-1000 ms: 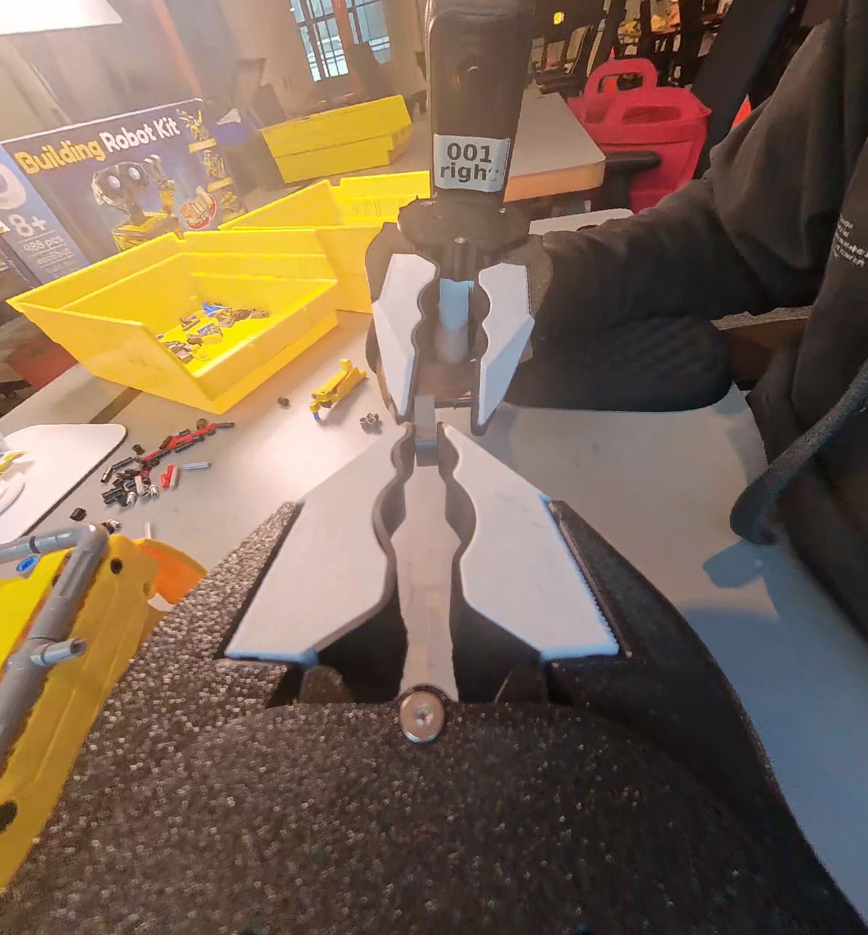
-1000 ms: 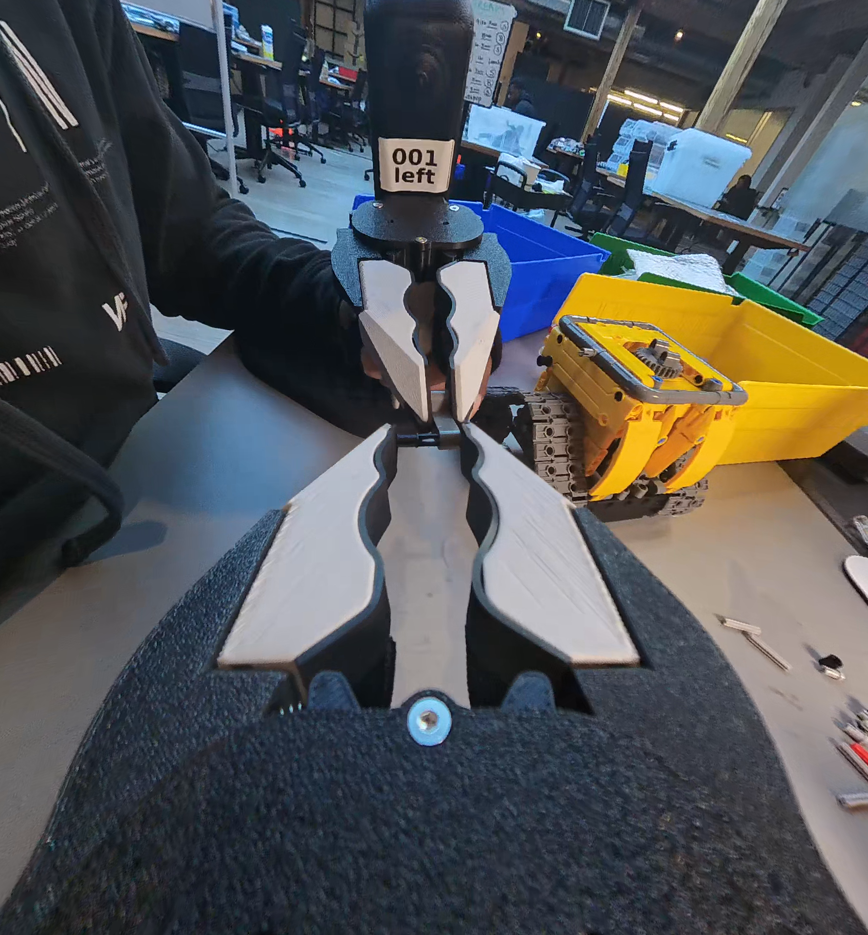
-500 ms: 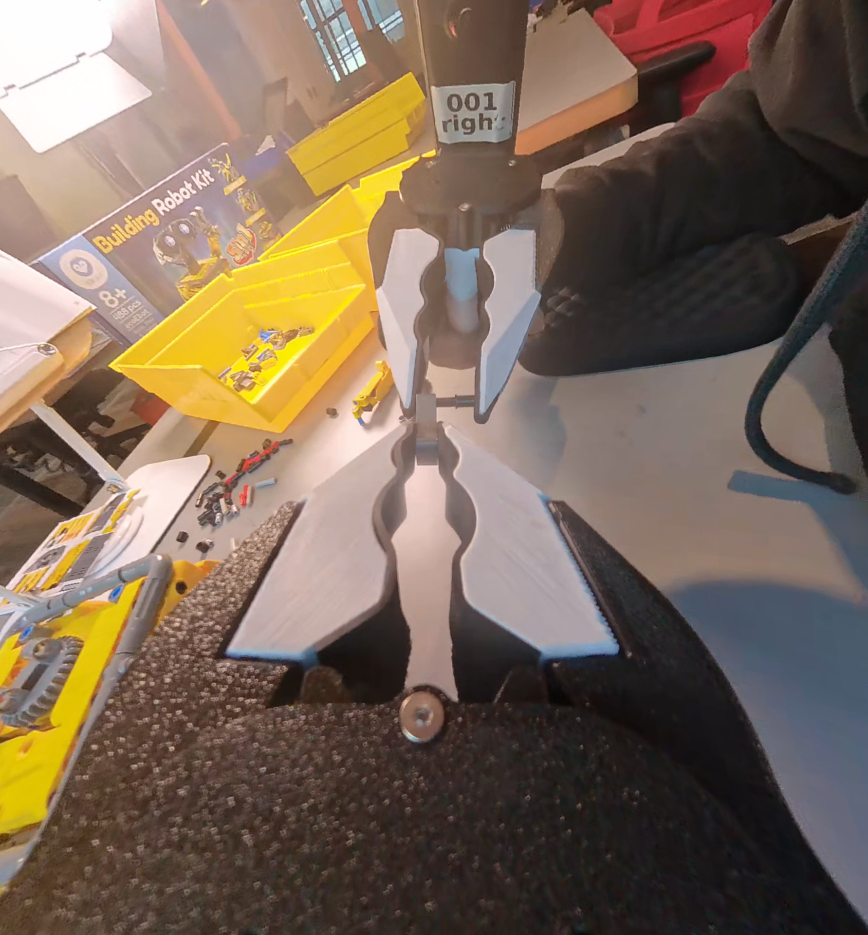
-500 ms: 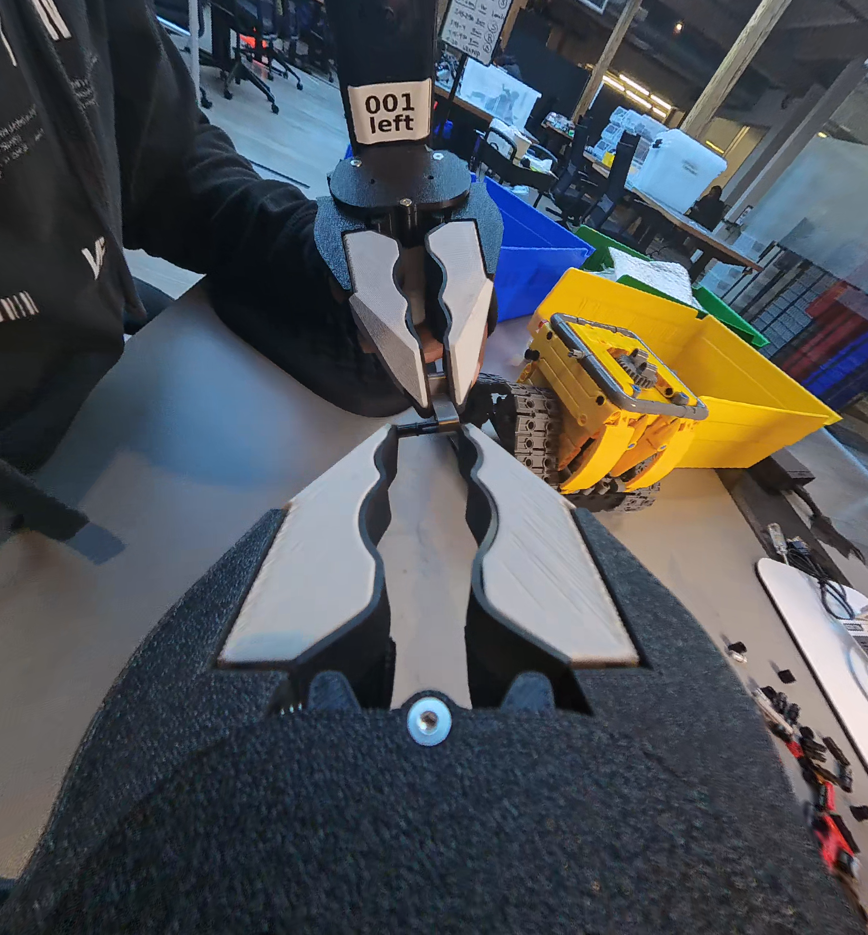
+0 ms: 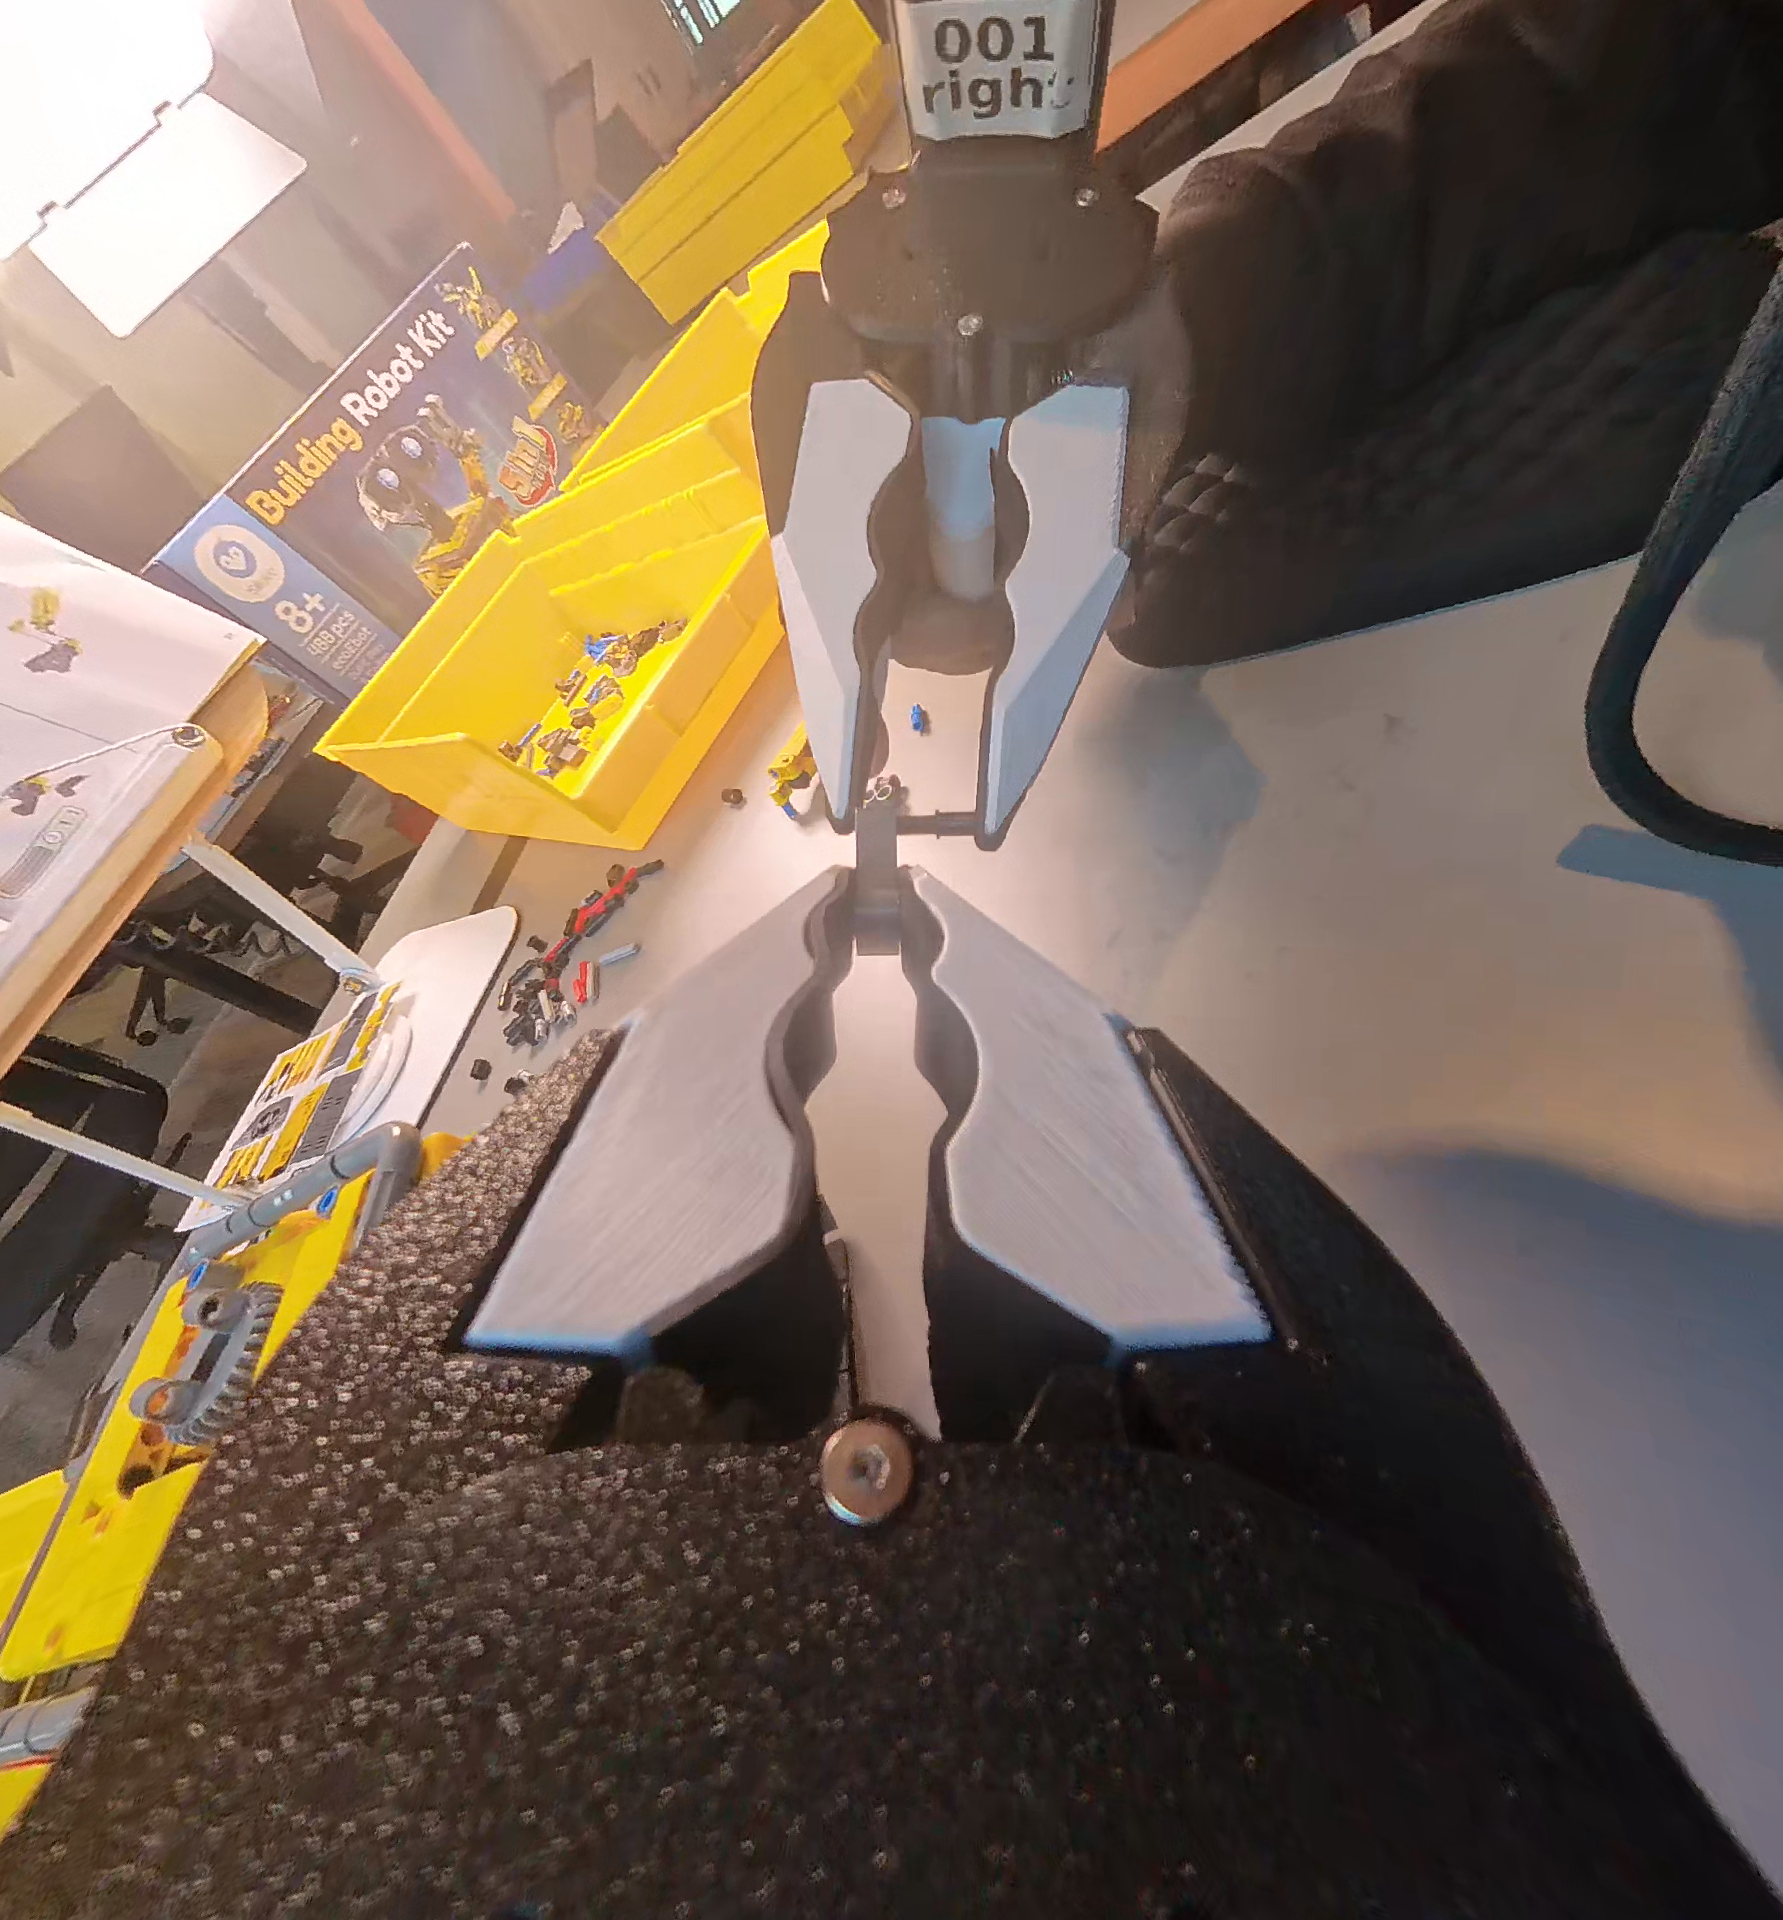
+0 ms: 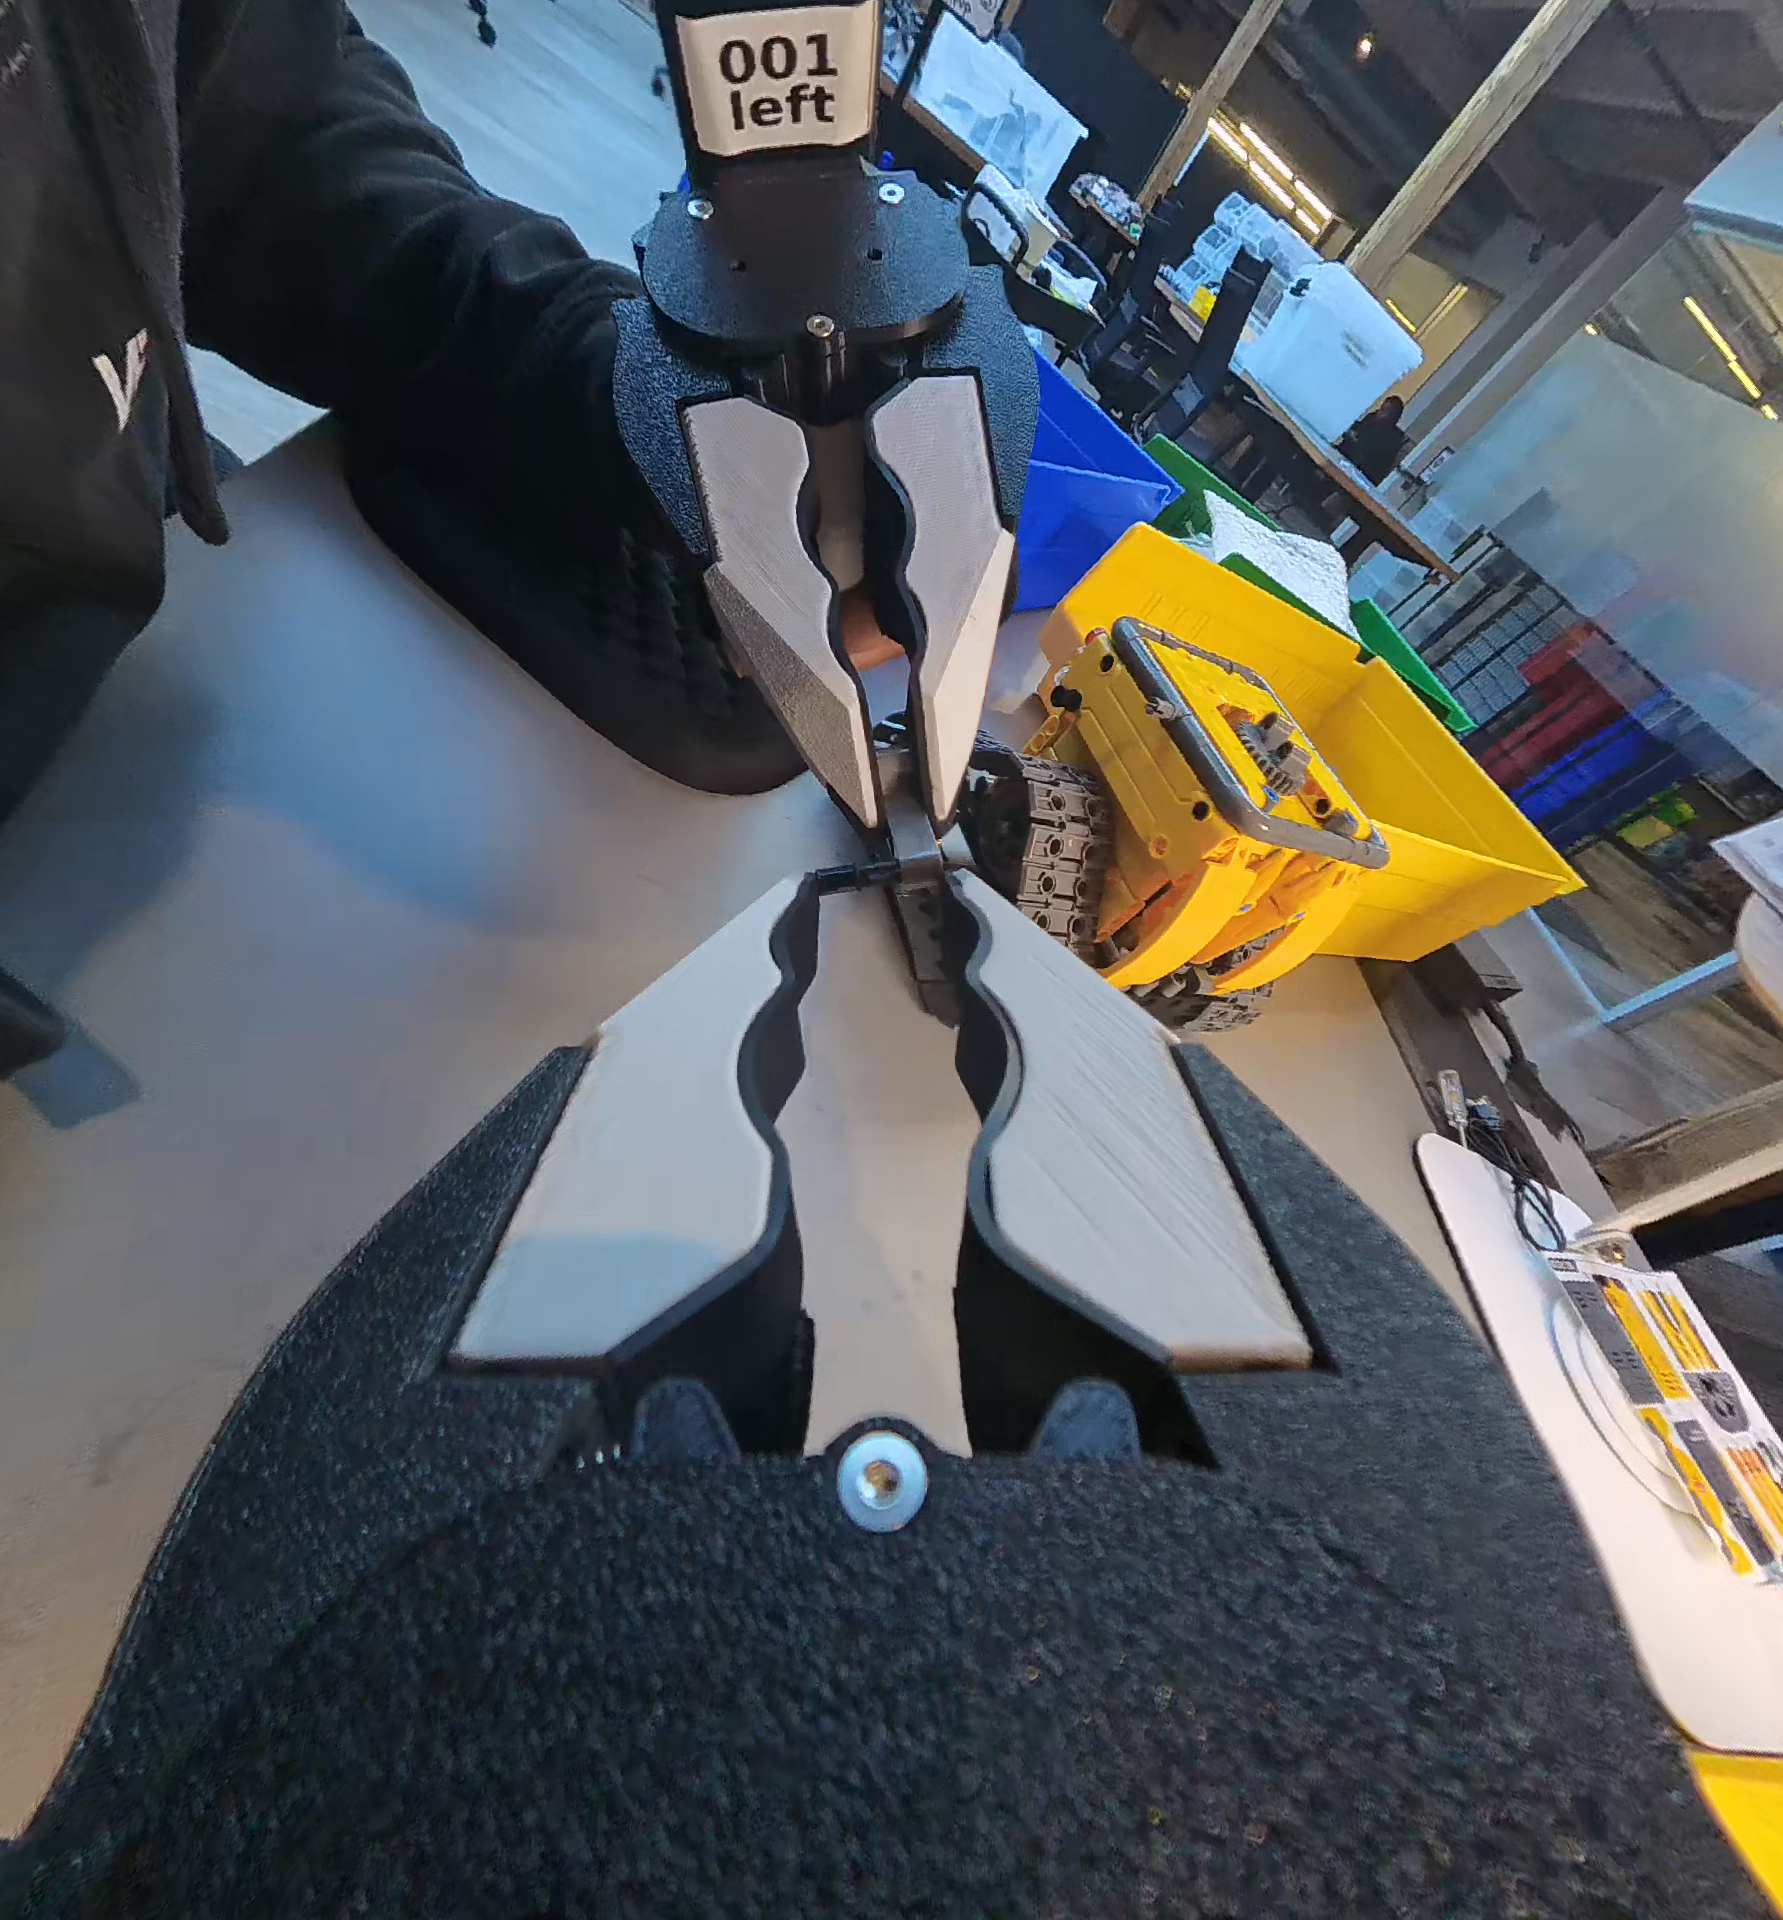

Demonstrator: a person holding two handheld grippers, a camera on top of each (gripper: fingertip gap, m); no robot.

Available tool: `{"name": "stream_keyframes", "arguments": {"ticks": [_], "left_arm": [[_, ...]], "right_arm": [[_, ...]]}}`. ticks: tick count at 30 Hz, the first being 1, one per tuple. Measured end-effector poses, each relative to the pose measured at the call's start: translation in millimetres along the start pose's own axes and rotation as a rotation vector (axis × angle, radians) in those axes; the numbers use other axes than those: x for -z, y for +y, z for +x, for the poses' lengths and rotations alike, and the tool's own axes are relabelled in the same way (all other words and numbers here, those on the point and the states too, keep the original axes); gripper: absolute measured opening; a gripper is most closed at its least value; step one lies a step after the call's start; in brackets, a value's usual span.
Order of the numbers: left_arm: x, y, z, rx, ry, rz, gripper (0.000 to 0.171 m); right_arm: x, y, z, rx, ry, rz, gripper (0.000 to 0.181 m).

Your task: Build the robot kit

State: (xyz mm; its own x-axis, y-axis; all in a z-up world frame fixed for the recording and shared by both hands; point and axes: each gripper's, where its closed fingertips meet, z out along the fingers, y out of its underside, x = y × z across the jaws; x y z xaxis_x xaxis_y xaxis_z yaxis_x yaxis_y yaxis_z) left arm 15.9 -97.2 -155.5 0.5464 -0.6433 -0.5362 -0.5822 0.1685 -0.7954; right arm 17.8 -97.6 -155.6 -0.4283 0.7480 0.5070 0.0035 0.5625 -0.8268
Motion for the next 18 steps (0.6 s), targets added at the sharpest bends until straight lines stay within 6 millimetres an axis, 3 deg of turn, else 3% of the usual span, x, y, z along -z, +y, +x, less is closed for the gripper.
{"name": "stream_keyframes", "arguments": {"ticks": [18], "left_arm": [[0.5,5.6,2.9,0.095,0.048,-0.033,0.006]], "right_arm": [[-4.8,4.8,-3.2,-0.057,-0.023,-0.031,0.022]]}}
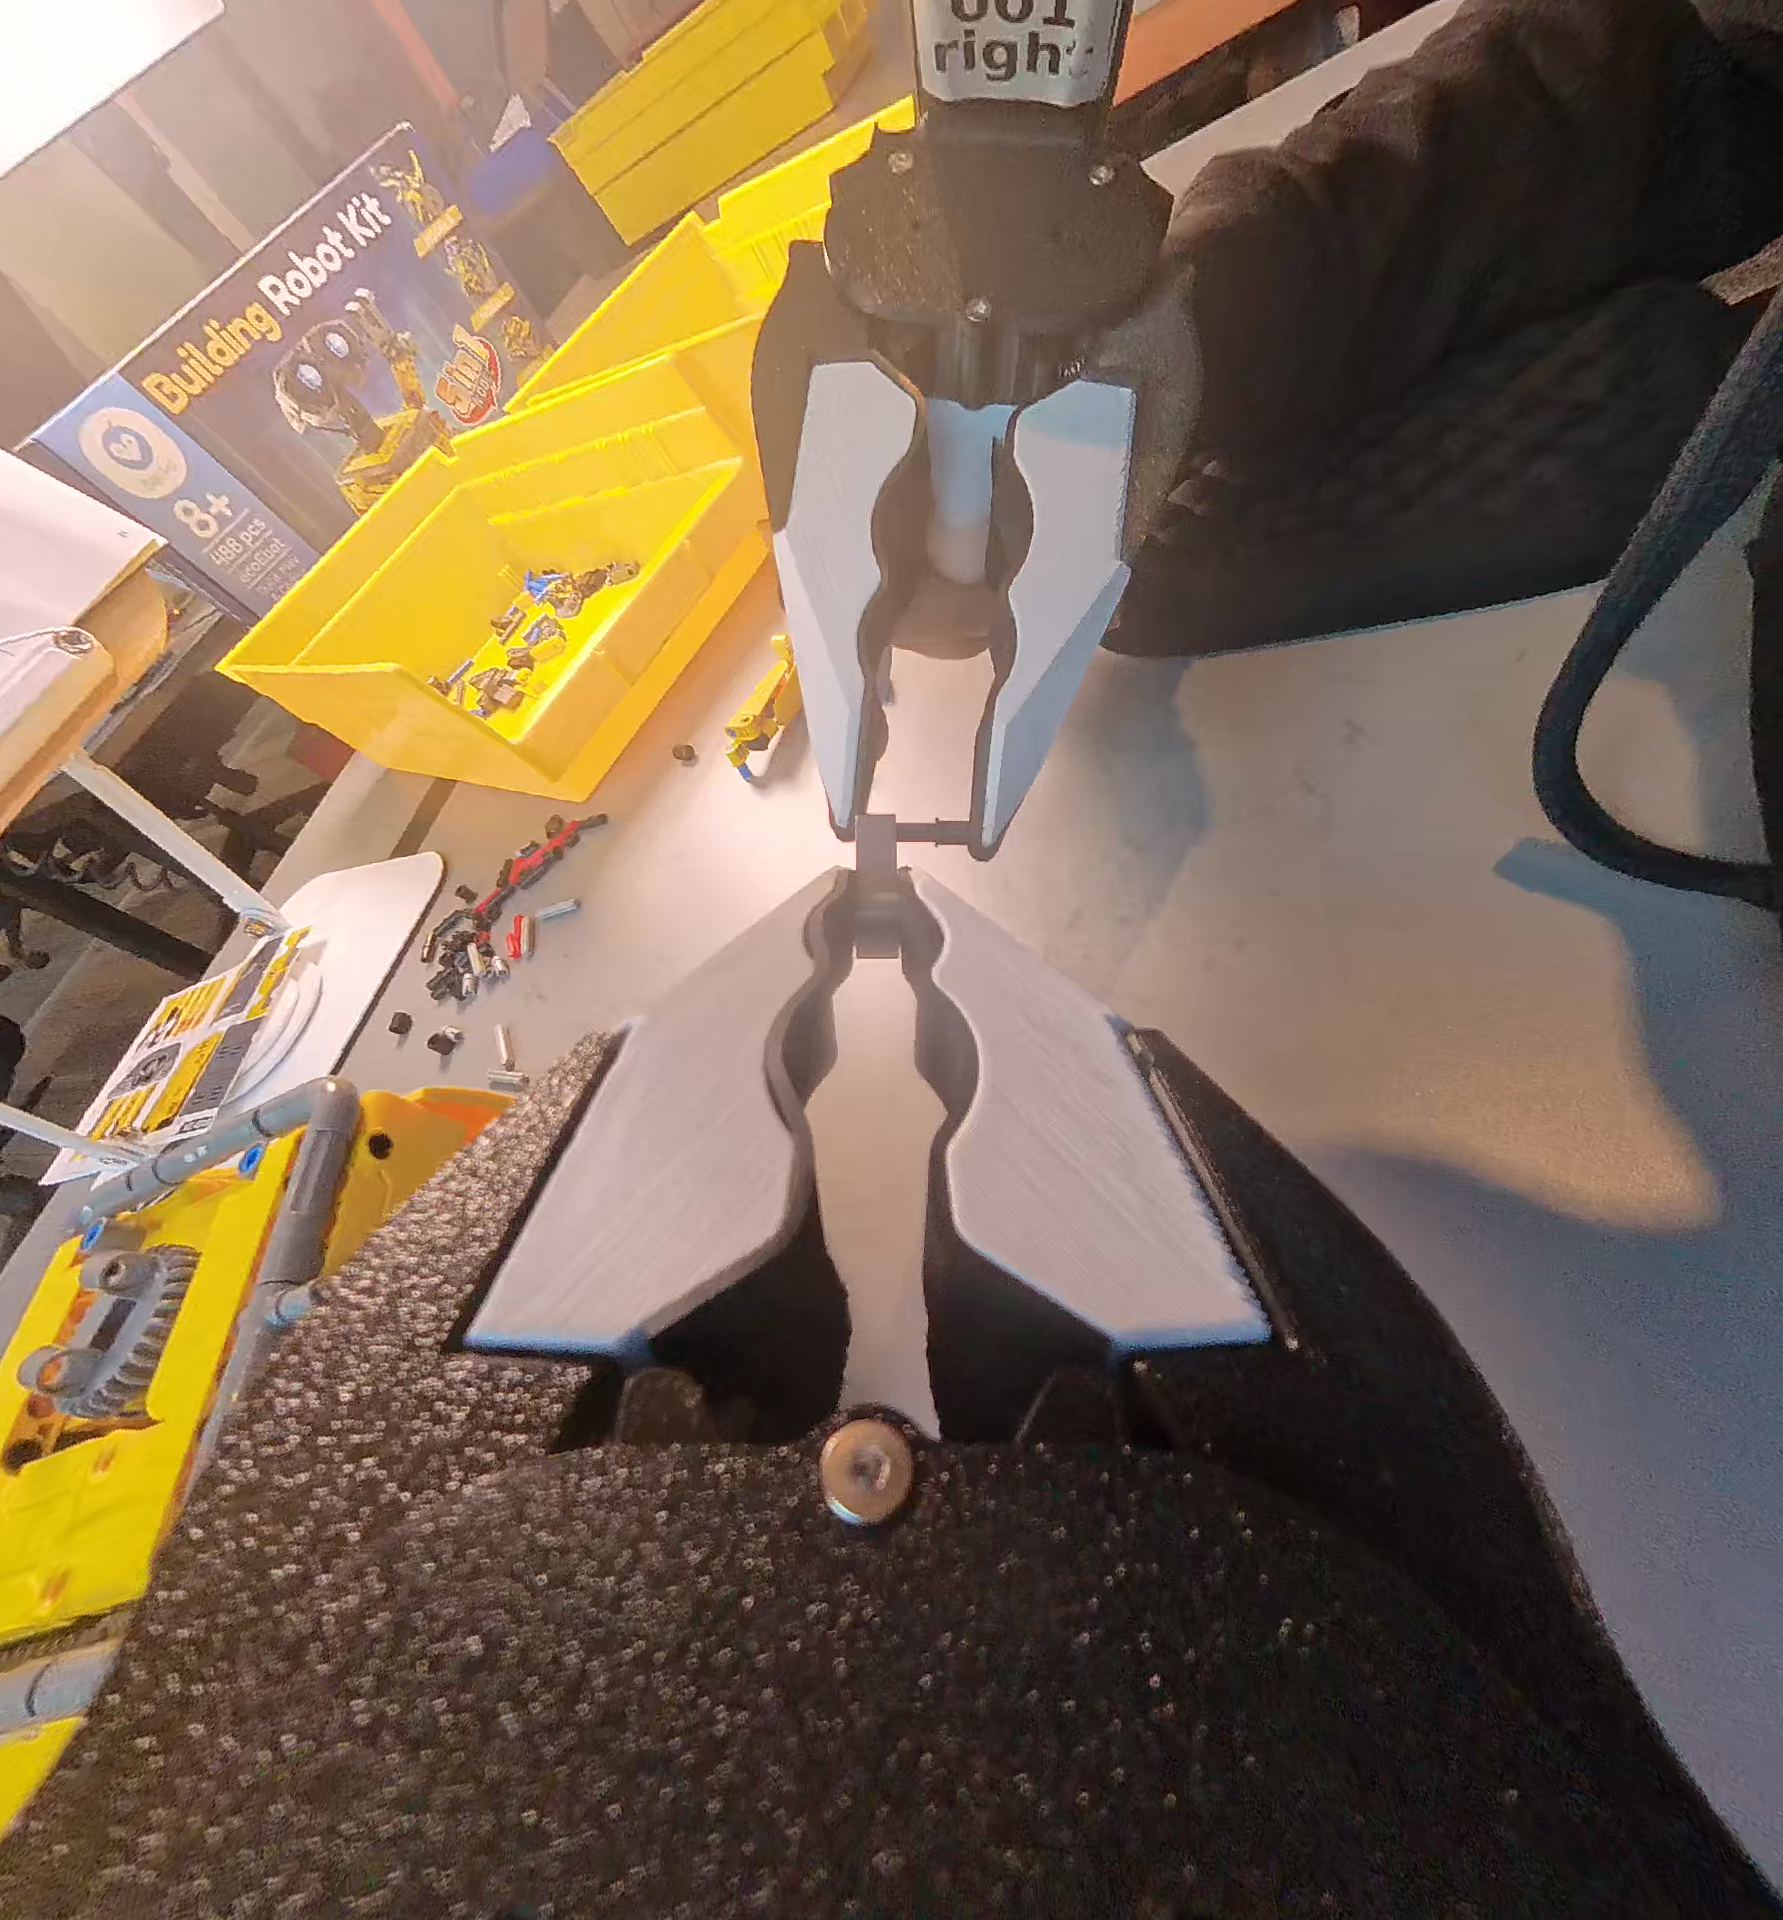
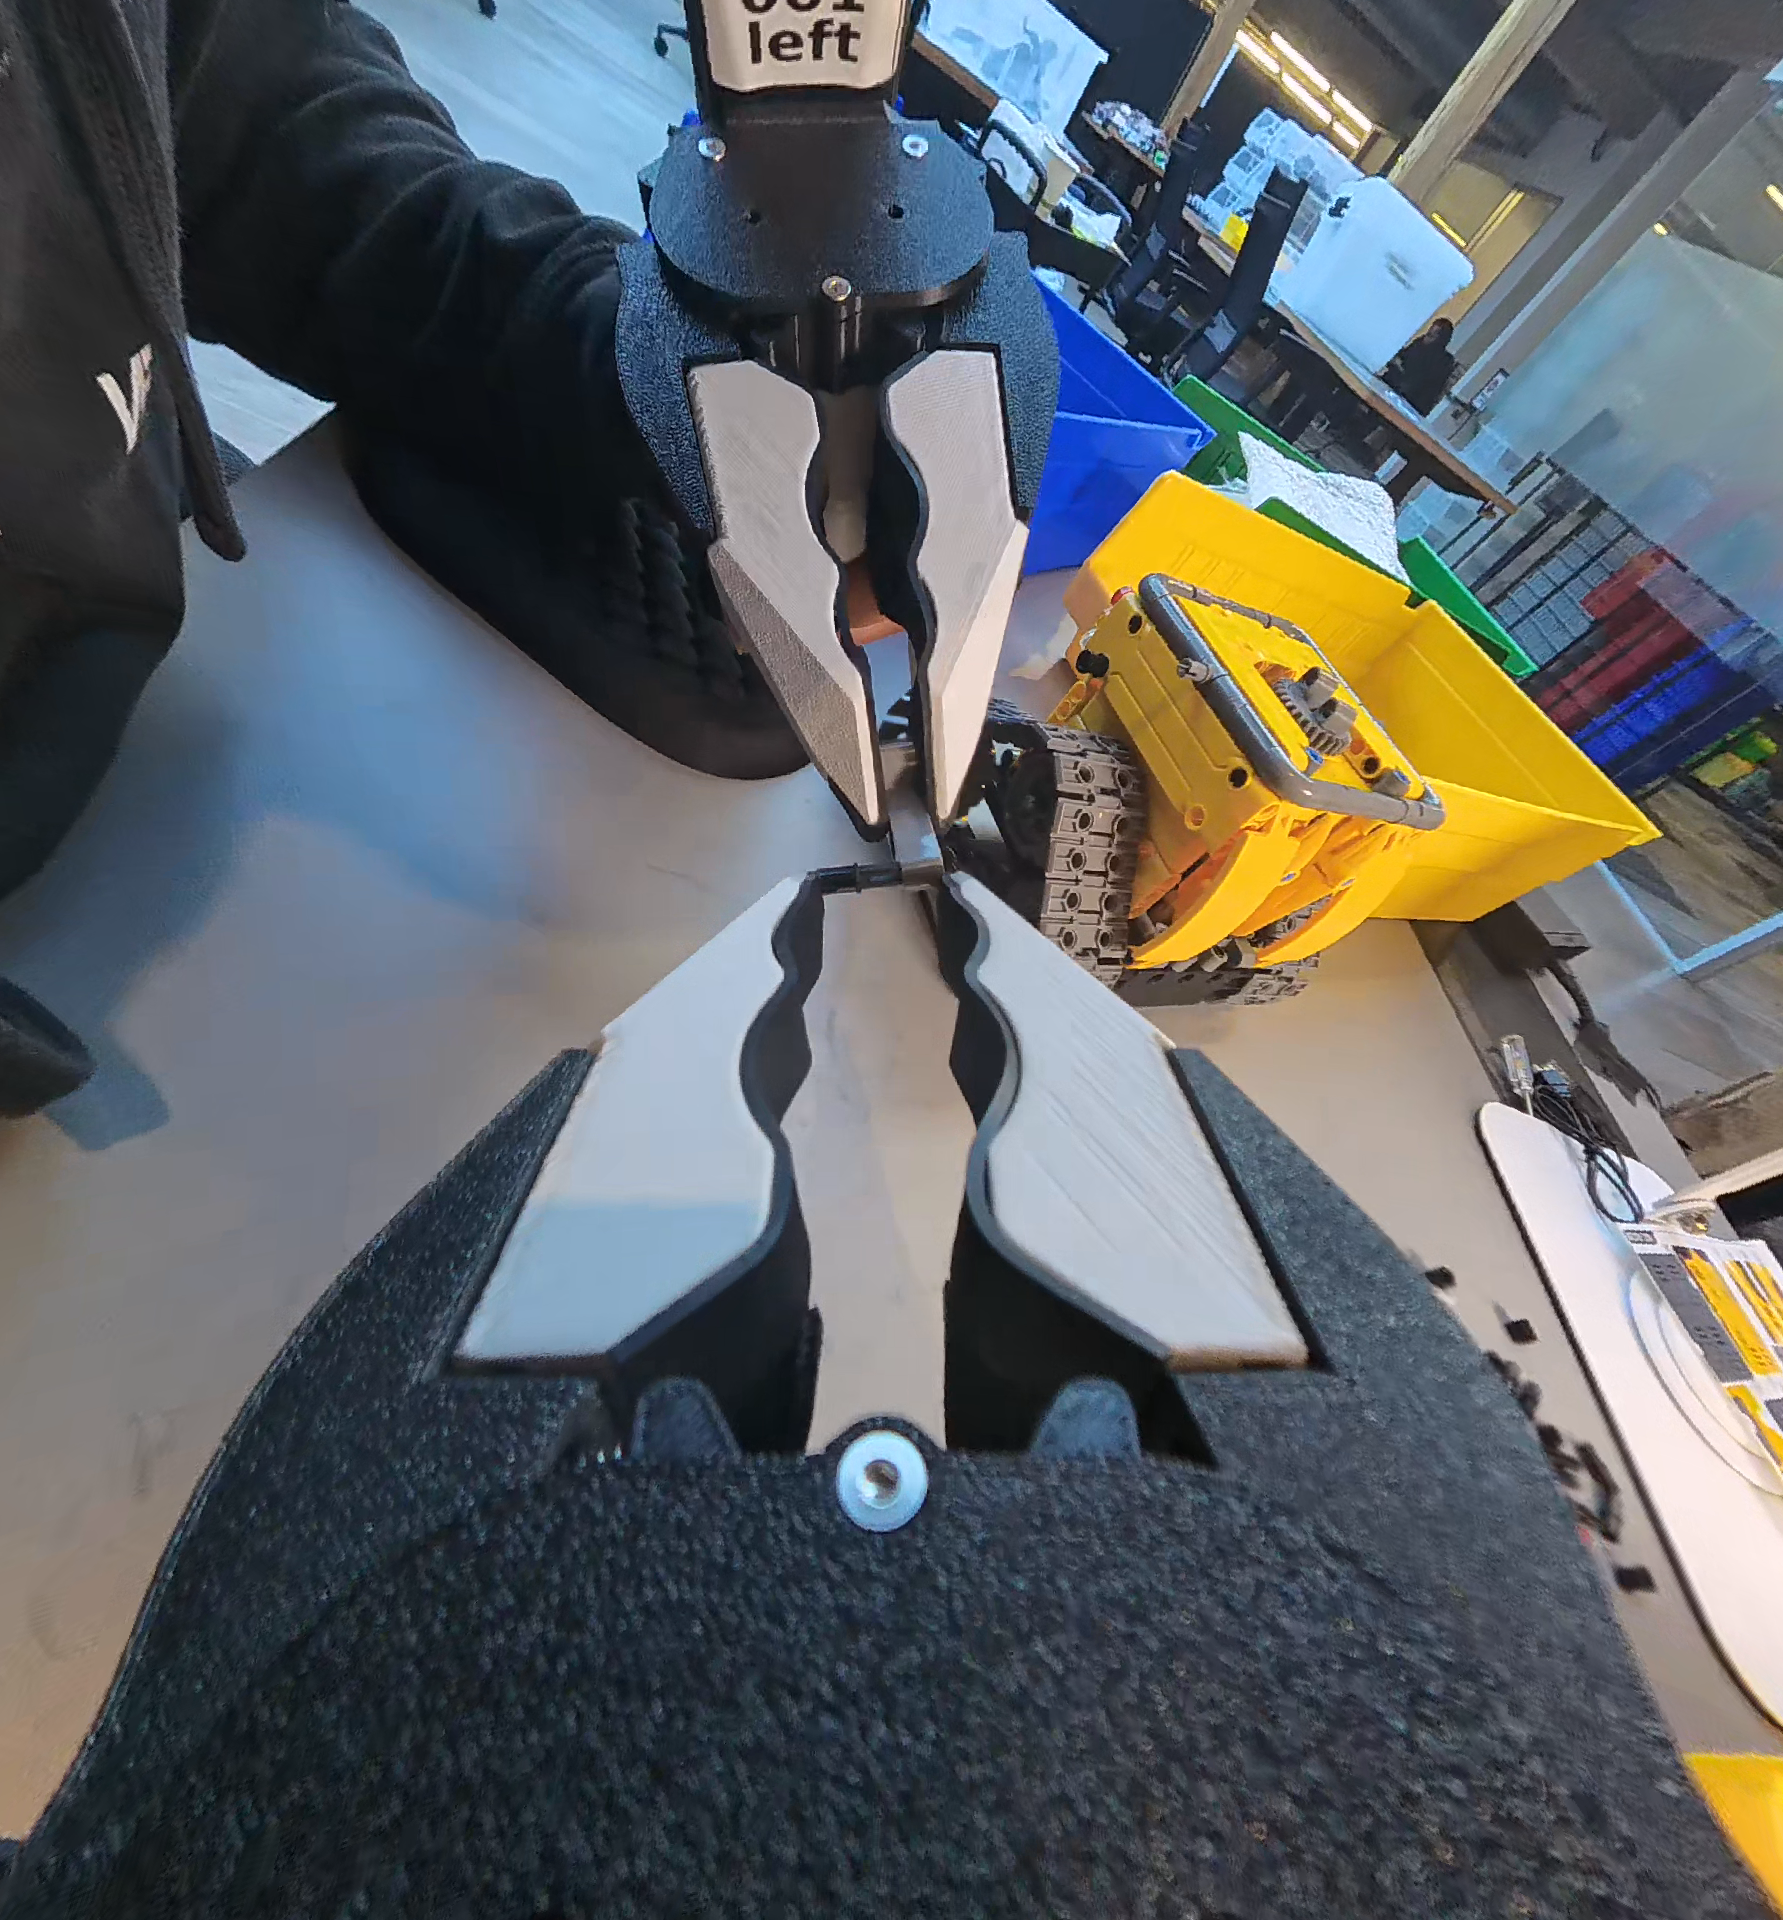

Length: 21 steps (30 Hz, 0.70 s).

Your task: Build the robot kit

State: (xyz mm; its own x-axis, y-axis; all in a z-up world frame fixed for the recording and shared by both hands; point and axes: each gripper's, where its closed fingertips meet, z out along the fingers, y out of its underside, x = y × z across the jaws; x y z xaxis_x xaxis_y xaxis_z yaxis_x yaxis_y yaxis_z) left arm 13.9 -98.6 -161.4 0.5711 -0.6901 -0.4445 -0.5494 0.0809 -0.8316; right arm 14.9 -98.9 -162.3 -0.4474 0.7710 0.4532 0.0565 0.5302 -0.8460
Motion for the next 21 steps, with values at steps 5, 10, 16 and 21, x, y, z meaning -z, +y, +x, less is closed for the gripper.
{"name": "stream_keyframes", "arguments": {"ticks": [5,10,16,21], "left_arm": [[-0.3,1.3,2.0,0.020,0.022,-0.007,0.006],[0.5,0.8,3.5,0.048,0.043,0.002,0.006],[0.8,0.4,5.6,0.070,0.066,0.010,0.006],[0.6,-0.1,4.9,0.086,0.066,0.013,0.007]], "right_arm": [[-0.4,1.8,-2.2,-0.034,-0.024,-0.004,0.021],[-0.3,0.6,-3.4,-0.072,-0.041,0.003,0.020],[0.2,0.1,-5.0,-0.129,-0.070,0.015,0.019],[0.9,-0.5,-3.5,-0.169,-0.076,0.029,0.018]]}}
